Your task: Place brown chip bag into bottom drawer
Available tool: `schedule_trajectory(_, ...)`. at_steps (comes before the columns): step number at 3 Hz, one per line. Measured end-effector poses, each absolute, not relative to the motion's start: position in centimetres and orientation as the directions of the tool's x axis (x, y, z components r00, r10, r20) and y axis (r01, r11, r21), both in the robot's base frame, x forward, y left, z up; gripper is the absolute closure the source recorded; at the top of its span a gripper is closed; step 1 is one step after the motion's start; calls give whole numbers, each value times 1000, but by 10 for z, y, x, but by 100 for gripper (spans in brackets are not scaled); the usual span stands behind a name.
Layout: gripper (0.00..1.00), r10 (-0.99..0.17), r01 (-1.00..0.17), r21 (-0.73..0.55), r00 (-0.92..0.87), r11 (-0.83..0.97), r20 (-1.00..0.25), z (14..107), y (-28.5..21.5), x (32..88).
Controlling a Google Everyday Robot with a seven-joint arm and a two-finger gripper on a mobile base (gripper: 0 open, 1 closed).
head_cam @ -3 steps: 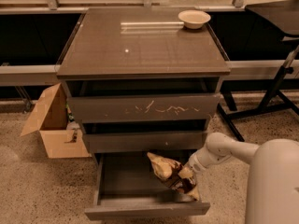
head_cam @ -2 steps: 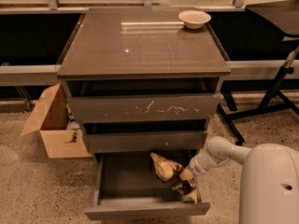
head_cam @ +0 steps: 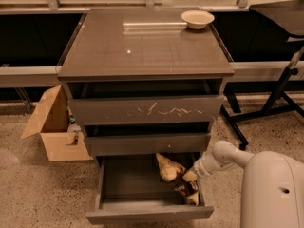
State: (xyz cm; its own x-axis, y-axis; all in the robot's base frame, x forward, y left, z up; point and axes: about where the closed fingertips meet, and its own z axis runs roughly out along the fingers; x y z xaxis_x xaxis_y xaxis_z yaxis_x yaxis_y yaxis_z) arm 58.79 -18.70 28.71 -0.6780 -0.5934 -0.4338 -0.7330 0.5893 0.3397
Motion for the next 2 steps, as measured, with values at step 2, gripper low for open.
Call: schedule_trajectory(2, 0, -542, -710, 272, -683, 650, -489, 340, -223, 580)
